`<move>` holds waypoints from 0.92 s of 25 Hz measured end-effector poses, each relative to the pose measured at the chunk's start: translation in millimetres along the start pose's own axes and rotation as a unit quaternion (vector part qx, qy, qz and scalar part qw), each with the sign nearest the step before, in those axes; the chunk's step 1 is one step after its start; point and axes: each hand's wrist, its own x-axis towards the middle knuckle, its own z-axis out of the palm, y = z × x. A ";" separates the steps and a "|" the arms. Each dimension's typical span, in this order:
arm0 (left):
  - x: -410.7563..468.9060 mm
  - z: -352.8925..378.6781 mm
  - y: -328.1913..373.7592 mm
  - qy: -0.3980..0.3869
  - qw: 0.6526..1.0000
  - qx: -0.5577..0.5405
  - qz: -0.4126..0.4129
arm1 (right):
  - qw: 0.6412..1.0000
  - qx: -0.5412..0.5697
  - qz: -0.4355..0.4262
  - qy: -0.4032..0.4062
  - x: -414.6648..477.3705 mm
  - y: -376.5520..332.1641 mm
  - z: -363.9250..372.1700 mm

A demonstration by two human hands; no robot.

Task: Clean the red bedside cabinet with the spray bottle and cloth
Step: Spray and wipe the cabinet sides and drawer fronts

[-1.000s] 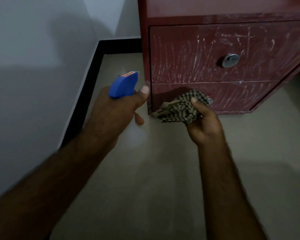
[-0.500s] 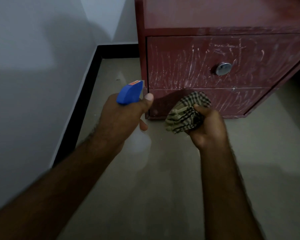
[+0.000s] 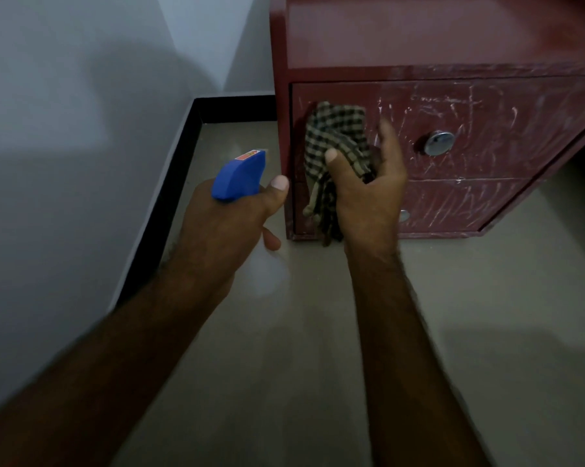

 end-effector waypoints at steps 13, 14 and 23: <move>7.8 -6.1 0.7 0.015 0.999 -0.039 -0.017 | 0.994 0.047 0.036 0.092 19.2 -5.9 58.8; 7.8 -6.5 0.9 0.014 0.999 -0.046 -0.017 | 0.992 0.060 0.054 0.100 20.5 -4.7 59.3; 4.8 -8.6 6.4 0.013 0.999 -0.035 -0.013 | 0.967 0.163 0.157 0.118 20.3 6.6 60.2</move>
